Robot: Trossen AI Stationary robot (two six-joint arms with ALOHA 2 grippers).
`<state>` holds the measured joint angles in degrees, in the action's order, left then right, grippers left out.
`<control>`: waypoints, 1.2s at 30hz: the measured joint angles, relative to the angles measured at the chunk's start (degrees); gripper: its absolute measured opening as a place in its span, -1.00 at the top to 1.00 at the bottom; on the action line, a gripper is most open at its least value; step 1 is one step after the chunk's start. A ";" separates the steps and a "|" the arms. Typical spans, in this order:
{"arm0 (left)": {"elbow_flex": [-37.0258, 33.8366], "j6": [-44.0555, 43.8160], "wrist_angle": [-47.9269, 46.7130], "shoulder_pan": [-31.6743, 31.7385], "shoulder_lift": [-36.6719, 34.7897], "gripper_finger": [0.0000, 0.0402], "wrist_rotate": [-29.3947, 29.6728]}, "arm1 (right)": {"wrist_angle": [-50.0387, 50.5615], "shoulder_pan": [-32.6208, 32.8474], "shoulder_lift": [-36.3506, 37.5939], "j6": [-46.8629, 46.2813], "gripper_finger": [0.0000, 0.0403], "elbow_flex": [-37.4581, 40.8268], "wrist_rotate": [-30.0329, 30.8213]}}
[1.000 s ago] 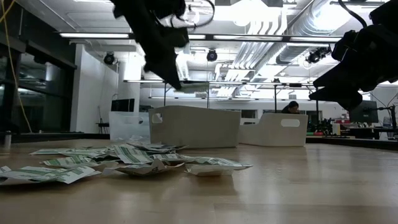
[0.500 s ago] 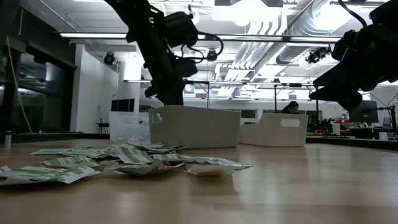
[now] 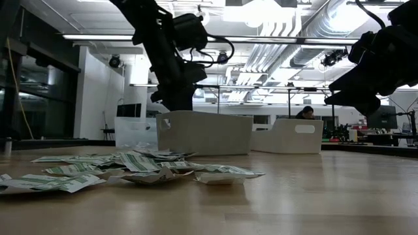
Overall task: Pick & Place First Aid Supplies
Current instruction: Put the bandage pack into the gray bin
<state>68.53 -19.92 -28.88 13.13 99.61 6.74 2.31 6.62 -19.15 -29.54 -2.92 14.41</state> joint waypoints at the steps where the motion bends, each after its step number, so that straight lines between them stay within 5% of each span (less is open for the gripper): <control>1: 0.00 0.31 -0.24 0.00 -0.26 0.48 0.00 | 0.00 0.01 -0.01 0.00 -0.03 0.00 -0.02; 8: -0.07 4.82 -4.58 -1.21 -6.92 0.29 3.27 | 0.02 0.01 -0.01 0.00 -0.03 0.00 -0.02; 14: 0.02 7.11 -18.32 -6.72 -14.65 0.29 8.23 | 0.03 0.01 -0.01 0.01 -0.03 0.00 -0.01; 26: 0.00 -6.39 -49.00 -25.89 -20.71 0.29 8.63 | 0.04 0.01 0.01 0.00 -0.03 0.02 0.00; 36: -1.04 -10.38 -48.09 -39.31 -20.71 0.29 10.40 | 0.00 -0.01 -0.01 0.00 -0.03 0.02 -0.02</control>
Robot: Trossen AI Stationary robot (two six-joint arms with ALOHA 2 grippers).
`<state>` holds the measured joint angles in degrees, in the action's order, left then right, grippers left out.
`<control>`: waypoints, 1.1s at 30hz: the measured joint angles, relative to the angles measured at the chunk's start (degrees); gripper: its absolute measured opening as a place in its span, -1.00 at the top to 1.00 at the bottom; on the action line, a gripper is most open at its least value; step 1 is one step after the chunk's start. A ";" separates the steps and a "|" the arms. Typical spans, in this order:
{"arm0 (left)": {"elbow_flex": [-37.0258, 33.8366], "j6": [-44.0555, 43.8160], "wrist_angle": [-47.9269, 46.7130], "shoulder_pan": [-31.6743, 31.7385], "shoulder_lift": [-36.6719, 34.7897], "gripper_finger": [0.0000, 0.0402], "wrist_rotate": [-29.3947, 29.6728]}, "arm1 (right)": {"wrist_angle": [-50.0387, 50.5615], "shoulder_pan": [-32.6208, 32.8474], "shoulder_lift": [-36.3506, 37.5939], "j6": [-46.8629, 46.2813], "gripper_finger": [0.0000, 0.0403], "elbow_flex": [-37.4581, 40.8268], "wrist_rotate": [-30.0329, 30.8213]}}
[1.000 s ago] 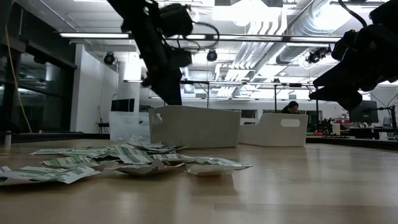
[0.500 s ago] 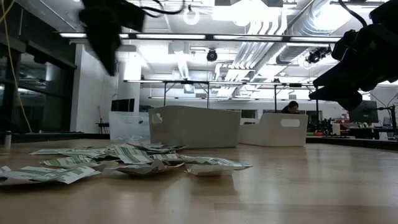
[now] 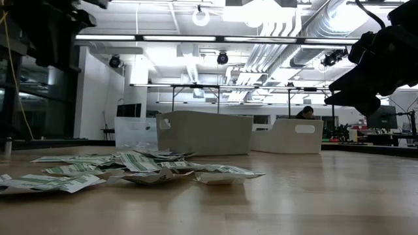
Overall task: Pick & Place First Aid Supplies
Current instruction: Put the bandage pack into the gray bin
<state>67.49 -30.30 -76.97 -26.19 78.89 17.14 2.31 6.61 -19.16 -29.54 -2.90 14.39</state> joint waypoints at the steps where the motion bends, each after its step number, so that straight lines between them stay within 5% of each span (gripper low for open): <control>1: -0.82 0.02 0.78 -1.22 0.00 0.29 0.22 | 0.00 0.02 0.00 0.01 -0.03 0.00 0.00; 17: -19.11 -1.53 25.92 -14.41 0.02 0.27 -3.79 | 0.02 0.00 0.00 0.00 -0.03 0.02 0.02; 27: -25.31 -1.22 34.58 -14.35 0.04 -0.19 -5.02 | 0.02 0.02 0.00 0.00 -0.03 0.07 0.02; 33: -25.31 -1.45 35.83 -14.32 0.24 -0.25 -5.03 | 0.02 0.02 0.00 0.01 -0.03 0.07 0.00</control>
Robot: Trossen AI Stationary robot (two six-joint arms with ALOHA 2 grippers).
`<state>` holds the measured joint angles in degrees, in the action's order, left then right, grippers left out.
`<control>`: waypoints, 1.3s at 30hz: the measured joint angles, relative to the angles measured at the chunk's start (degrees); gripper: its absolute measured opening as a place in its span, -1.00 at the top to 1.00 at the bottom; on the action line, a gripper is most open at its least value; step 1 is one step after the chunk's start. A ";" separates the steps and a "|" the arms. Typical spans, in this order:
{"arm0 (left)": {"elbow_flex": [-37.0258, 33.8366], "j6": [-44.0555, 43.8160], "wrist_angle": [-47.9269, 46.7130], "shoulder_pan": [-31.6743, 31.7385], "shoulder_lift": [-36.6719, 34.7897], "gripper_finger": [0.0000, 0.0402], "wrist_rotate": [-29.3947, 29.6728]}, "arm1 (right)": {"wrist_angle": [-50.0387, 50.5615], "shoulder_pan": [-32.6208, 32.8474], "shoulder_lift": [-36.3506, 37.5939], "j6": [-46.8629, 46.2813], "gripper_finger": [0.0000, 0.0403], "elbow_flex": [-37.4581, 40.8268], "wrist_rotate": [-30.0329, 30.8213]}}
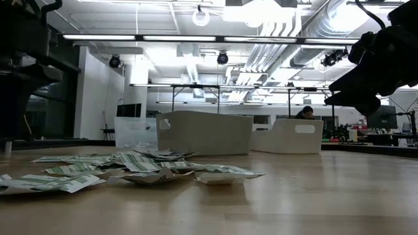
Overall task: Pick & Place First Aid Supplies
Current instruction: Put the bandage pack into the gray bin
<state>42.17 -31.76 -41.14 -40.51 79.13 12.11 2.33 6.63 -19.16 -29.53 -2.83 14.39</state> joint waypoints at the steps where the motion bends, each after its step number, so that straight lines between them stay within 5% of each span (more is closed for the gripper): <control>1: 0.00 -0.21 0.24 0.00 0.30 -0.25 0.02 | 0.00 0.00 0.00 -0.01 -0.03 0.00 0.00; 15: 0.12 -6.24 -0.51 0.02 6.90 -0.19 2.37 | 0.00 0.00 0.02 -0.01 -0.03 0.00 0.02; 39: 0.24 -6.41 2.79 0.00 11.56 0.73 -2.47 | 0.00 -0.02 0.02 -0.01 -0.03 0.00 0.02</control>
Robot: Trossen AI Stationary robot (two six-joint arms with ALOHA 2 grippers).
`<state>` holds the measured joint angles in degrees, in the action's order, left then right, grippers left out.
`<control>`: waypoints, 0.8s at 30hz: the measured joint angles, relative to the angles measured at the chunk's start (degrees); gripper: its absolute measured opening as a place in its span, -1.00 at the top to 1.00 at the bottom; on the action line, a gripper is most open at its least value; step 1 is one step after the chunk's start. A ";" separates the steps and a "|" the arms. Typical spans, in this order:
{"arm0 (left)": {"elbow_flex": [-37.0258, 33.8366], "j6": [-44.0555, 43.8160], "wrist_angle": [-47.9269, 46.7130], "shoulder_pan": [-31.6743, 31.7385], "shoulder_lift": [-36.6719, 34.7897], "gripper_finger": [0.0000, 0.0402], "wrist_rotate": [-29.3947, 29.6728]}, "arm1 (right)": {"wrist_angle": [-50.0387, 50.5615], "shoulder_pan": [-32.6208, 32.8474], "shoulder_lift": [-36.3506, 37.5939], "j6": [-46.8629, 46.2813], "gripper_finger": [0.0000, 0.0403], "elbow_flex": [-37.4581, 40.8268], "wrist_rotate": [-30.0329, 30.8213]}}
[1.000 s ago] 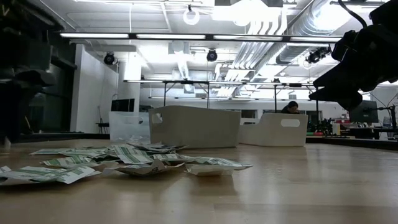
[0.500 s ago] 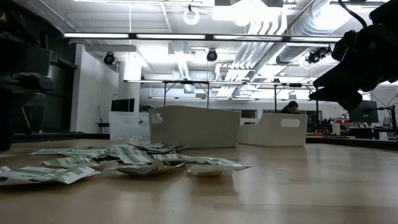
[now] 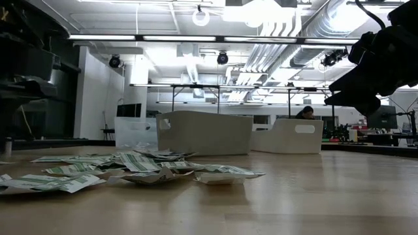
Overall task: Pick & Place First Aid Supplies
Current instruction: Put the bandage pack into the gray bin
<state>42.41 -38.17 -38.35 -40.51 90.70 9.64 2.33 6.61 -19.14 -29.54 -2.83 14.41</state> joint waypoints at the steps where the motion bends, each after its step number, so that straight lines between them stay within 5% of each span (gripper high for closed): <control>1: 0.00 0.02 0.00 0.00 0.00 0.76 -0.02 | 0.00 0.02 0.00 0.00 -0.03 0.00 -0.02; 8: -0.07 0.17 -0.30 0.02 0.04 0.98 -0.53 | 0.00 0.02 0.00 0.00 -0.03 0.00 -0.02; 24: 9.30 1.89 -12.06 0.00 -0.35 1.00 -2.47 | 0.00 0.01 -0.02 0.00 -0.03 0.00 -0.02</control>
<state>51.72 -36.28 -50.41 -40.51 90.35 7.17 2.33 6.63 -19.16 -29.54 -2.83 14.39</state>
